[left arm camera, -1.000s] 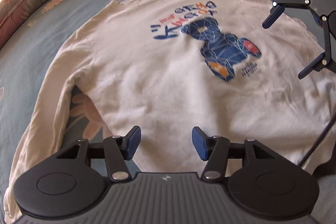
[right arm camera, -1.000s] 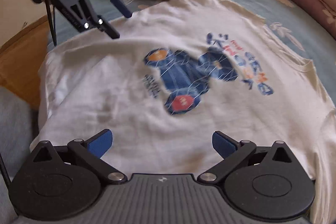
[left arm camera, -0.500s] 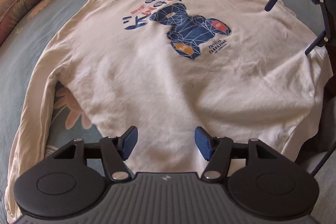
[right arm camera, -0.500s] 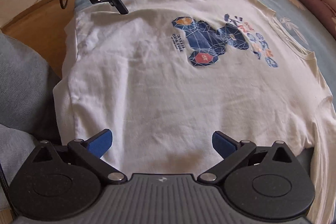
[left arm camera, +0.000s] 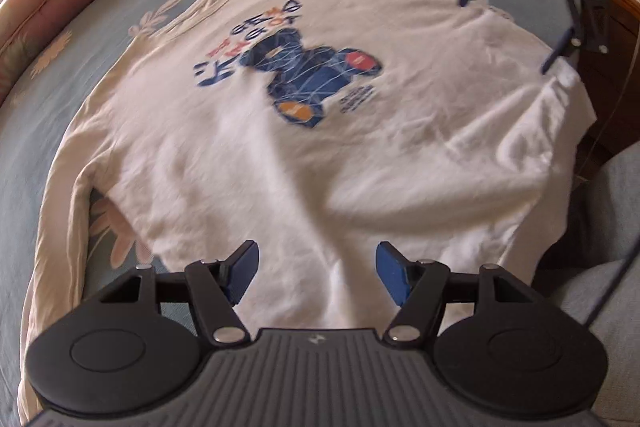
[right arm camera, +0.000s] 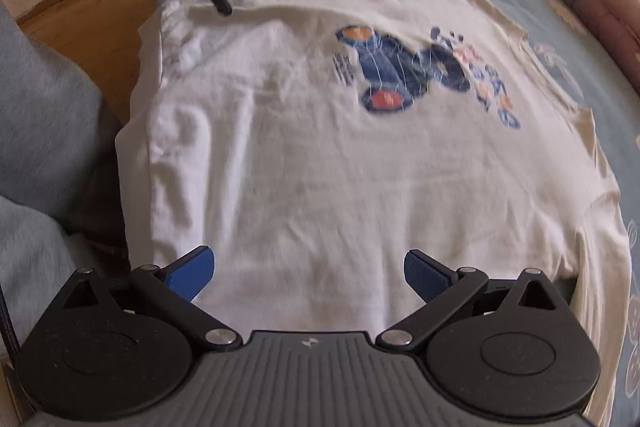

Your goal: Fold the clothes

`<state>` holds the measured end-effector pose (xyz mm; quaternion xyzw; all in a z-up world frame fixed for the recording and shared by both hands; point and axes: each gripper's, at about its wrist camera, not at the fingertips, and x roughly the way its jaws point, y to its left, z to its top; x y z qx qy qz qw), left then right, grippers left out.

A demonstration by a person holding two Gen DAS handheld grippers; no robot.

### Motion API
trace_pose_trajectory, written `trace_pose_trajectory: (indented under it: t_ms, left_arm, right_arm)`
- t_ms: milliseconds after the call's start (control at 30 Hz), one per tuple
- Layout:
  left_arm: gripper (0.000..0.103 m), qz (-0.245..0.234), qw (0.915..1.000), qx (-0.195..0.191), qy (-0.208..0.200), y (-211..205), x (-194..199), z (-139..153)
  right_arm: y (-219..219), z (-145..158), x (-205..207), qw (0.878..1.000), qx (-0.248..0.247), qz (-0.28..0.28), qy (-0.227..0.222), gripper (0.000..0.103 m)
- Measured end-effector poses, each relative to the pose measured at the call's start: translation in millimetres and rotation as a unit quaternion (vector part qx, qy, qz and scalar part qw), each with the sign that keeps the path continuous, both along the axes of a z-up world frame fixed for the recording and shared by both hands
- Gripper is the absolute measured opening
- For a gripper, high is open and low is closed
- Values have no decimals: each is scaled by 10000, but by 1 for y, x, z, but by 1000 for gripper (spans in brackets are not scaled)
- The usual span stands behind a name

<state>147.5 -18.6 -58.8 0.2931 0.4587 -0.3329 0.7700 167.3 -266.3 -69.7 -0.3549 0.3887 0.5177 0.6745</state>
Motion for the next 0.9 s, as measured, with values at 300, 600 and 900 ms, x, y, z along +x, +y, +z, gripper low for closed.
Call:
trace_pose_trajectory:
  t_ms: [300,600,900]
  left_arm:
    - [75,-246,9898,-114,1399,7,-55,-23]
    - [75,-116,9972,135,725,24,-13,-5]
    - [77,908,9950,-99,409,38,56,-23]
  right_arm:
    - [6,-21,-3,9990,66,25,433,103]
    - [15,3,2,9990,142,432,51,103]
    - [122,-8,35,9936,1088,310,72,103]
